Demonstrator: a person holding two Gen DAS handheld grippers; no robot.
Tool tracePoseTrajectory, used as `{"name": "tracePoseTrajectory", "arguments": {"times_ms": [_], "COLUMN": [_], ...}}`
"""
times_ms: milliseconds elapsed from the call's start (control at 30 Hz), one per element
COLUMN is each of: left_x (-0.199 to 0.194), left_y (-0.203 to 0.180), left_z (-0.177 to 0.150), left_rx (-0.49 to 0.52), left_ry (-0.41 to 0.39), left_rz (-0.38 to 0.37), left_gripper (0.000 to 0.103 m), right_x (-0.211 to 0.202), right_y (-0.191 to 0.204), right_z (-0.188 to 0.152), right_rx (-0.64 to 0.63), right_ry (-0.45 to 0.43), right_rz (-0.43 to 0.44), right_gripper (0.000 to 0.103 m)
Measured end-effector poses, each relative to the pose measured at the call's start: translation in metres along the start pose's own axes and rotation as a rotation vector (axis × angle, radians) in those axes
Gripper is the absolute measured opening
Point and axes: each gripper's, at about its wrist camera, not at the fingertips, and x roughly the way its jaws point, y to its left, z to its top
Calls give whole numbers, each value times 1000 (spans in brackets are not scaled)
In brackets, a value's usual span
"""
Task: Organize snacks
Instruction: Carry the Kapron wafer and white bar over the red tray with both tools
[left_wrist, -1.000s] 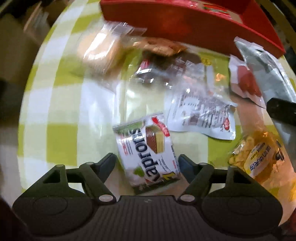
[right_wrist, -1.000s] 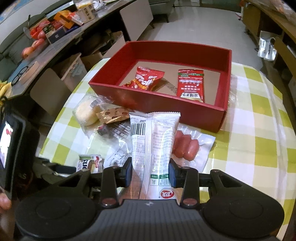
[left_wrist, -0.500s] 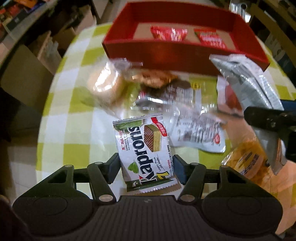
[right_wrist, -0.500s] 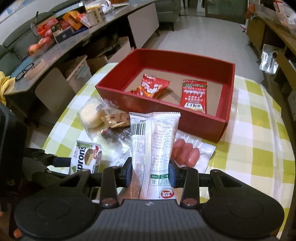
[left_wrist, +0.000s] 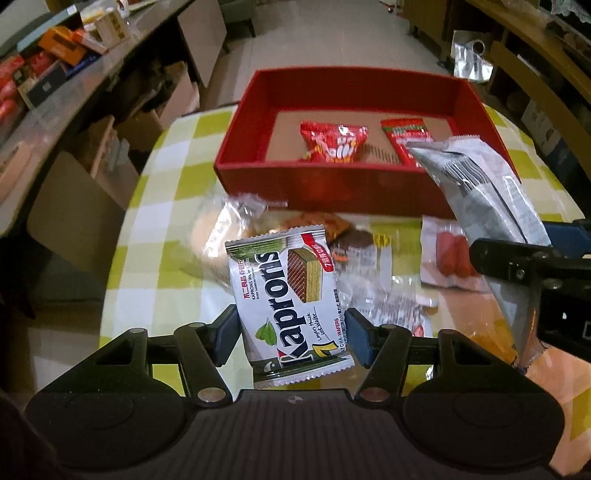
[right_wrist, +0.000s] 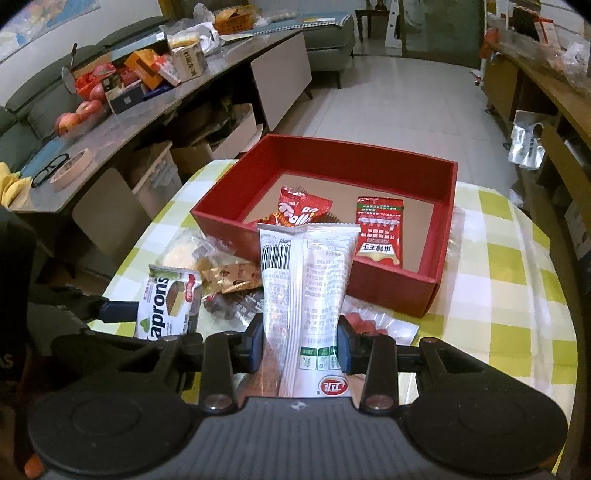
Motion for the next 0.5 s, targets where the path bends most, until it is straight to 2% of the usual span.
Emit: {"name": "tracePoseTrajectory", "arguments": {"times_ms": [167, 500], "left_x": [-1, -7], "left_y": [-2, -8], "left_z": [14, 55], "left_rx": [0, 0], "left_ry": [-19, -105], "left_rz": [3, 18], "left_gripper": [67, 67], "right_x": [-5, -6], "right_y": [-4, -18], "right_z": [10, 35], "right_rx": [11, 47], "right_ry": [-41, -105], "right_rz": [-21, -67], "right_gripper": [45, 45]}}
